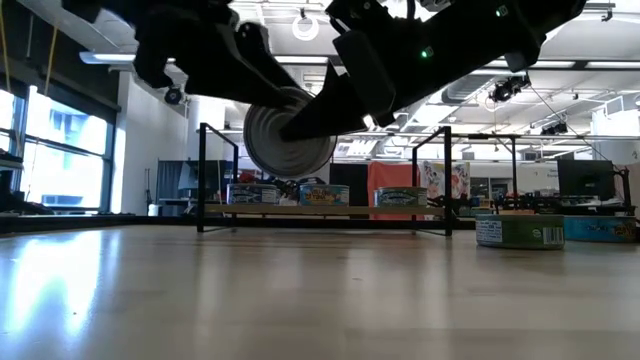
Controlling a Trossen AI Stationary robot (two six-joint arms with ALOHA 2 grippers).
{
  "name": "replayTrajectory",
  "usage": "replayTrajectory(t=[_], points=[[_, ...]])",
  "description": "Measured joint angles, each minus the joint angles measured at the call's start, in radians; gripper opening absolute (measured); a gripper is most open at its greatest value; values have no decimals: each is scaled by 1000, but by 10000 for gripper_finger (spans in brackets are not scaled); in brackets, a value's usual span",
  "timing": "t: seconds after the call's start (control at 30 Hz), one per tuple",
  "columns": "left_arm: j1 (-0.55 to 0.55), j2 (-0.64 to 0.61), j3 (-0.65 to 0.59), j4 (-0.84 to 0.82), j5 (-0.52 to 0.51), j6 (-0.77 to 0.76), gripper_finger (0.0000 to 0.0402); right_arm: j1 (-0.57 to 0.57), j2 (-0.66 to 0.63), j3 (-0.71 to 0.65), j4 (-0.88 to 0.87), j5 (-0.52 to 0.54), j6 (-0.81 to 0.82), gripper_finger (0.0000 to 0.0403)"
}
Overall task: Stack canned seafood by type on shelf
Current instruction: Stack the blue tuna can on top of the other blue tuna can on the shelf
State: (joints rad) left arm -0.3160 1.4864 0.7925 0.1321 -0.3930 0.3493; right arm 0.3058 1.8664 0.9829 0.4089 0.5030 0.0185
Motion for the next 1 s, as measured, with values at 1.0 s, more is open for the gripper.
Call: replayTrajectory(t=[1.0], points=[[-93,-63,81,-359,-569,-29,123,60,-167,3,-378,99,210,175]])
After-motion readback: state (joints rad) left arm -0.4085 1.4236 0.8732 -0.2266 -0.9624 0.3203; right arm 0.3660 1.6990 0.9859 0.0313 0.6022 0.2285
